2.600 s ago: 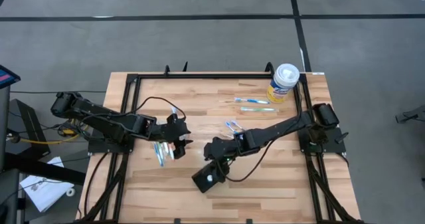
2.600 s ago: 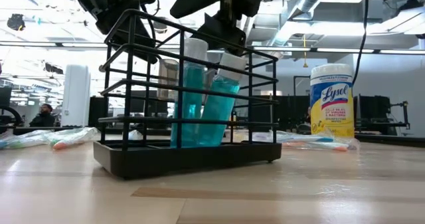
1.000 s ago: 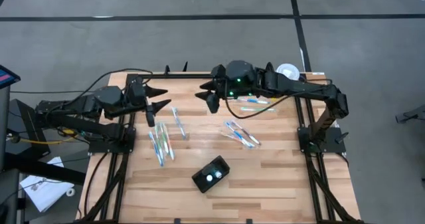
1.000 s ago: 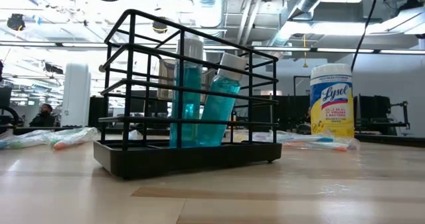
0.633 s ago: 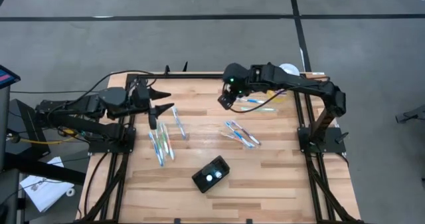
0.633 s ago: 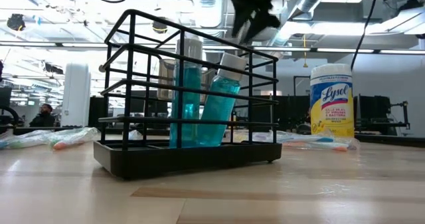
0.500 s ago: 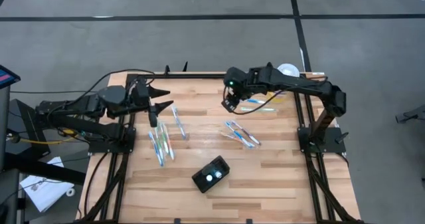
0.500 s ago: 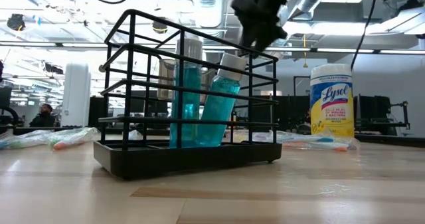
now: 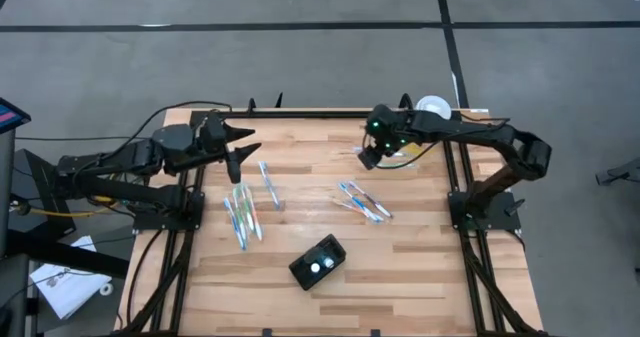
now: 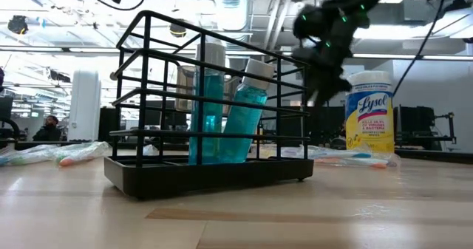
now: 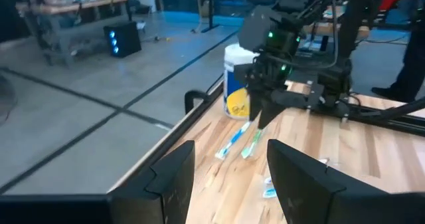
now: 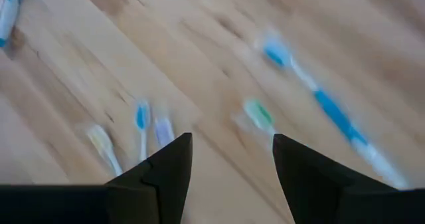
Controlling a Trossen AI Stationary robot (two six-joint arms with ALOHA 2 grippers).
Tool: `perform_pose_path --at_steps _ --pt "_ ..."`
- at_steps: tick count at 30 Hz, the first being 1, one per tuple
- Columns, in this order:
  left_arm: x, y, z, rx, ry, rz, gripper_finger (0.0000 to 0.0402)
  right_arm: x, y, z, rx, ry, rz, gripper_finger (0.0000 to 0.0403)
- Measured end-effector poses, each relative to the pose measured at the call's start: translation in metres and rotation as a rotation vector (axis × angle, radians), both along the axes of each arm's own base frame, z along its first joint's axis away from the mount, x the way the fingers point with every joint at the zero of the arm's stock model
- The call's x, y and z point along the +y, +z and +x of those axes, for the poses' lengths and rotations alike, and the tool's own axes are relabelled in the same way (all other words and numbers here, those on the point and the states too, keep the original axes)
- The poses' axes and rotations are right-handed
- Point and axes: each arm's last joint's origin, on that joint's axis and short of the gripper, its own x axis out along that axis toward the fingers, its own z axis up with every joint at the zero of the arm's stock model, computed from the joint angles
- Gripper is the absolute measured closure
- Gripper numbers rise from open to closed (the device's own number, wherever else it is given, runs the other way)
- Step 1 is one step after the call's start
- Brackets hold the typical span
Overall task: Pick & Place toothbrushing station
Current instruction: Put the green toothbrush into the mesh organizer
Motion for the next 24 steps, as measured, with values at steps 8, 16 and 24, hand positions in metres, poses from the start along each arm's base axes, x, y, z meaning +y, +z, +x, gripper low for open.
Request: perform_pose_path --at_steps 8,16,24 --pt "0.006 -0.011 0.001 0.031 0.048 -0.035 0.0219 -0.004 -0.037 -0.032 0.034 0.013 0.115 0.0203" --pt "0.011 -0.013 0.002 0.045 0.094 -0.051 0.0219 -0.004 -0.040 -0.035 0.069 0.234 0.048 0.0203" --pt "0.012 -0.019 0.010 0.089 0.105 -0.058 0.0219 -0.005 -0.047 -0.044 0.142 0.395 0.058 0.0203"
